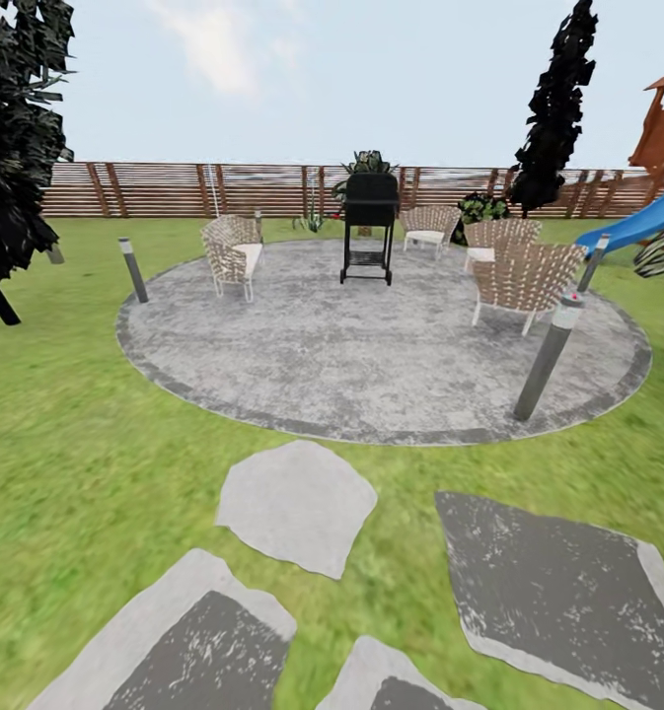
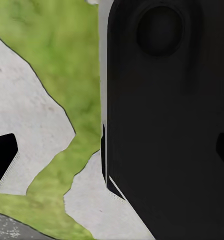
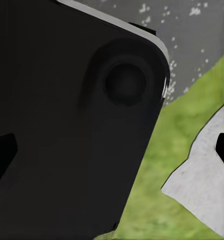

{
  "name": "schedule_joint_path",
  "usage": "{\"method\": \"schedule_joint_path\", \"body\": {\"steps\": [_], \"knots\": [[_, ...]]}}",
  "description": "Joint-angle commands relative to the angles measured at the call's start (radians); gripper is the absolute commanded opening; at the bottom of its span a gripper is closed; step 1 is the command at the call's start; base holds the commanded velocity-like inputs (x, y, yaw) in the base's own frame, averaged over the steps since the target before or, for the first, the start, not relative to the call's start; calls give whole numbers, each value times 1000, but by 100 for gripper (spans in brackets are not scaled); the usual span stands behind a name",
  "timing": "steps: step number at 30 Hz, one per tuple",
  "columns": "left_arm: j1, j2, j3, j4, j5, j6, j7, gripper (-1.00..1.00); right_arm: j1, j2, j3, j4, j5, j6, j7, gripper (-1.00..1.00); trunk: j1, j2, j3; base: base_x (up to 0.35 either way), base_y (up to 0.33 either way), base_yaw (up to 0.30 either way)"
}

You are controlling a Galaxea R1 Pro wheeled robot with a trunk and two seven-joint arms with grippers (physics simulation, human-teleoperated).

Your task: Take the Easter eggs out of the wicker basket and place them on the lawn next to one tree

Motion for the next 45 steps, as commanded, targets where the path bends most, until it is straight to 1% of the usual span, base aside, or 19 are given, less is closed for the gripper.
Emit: {"method": "schedule_joint_path", "body": {"steps": [1, 19, 29, 45], "knots": [[1, 0, 1, -2, 1, -1, 0, 100, -1, -1, -1, 1, 9, -3, 0, 100, 1, 0, -1, 339, 0, 0], [1, -1, 1, -2, 1, -1, 1, 100, -1, -1, 0, 1, 9, -4, 0, 100, 1, 0, -1, 339, 0, 2], [1, -1, 1, -2, 1, -1, 2, 100, -1, -1, 0, 1, 9, -4, 0, 100, 1, 0, -1, 339, 0, 192], [1, 0, 1, -2, 1, -1, 2, 100, -1, -2, 0, 1, 9, -4, 0, 100, 1, 0, -1, 339, 0, 8]]}}
